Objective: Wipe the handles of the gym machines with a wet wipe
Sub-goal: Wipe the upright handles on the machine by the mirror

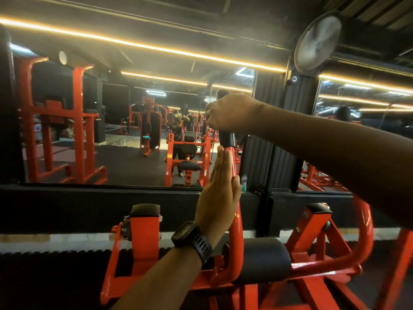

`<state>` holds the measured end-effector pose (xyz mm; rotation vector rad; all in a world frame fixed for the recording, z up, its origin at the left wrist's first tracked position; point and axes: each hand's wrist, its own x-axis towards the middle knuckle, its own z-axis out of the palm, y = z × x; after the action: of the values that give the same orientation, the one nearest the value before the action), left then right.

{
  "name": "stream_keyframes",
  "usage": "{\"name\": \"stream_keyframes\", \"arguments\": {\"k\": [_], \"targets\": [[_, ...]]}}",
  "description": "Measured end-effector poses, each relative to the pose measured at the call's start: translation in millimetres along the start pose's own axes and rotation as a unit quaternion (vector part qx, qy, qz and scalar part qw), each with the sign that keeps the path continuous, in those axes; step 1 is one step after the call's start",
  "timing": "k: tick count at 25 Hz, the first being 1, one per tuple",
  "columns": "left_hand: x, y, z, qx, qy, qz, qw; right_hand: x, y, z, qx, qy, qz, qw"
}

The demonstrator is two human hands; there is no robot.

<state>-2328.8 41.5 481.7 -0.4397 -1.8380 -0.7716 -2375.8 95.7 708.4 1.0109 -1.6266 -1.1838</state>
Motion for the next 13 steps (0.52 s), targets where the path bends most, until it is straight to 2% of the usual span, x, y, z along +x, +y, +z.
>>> {"name": "stream_keyframes", "arguments": {"k": [4,6,8,9,11,13], "targets": [[1,-3,3,0.002,-0.006,-0.008,1.0,0,-3,-3,0.061,0.013,0.086,0.994],[0,-3,3,0.005,-0.011,-0.011,1.0,-6,-11,-3,0.083,0.012,0.085,0.993],[0,-3,2,0.005,-0.014,-0.012,1.0,-16,-16,4,0.122,0.051,0.081,0.988],[1,-3,2,0.005,-0.015,-0.011,1.0,-20,-14,9,0.158,0.083,0.112,0.978],[1,-3,1,0.009,-0.016,-0.013,1.0,-22,-18,13,0.257,0.152,0.223,0.928],[1,0,-1,0.01,-0.018,-0.023,1.0,-14,-38,8,0.371,0.215,0.329,0.841]]}}
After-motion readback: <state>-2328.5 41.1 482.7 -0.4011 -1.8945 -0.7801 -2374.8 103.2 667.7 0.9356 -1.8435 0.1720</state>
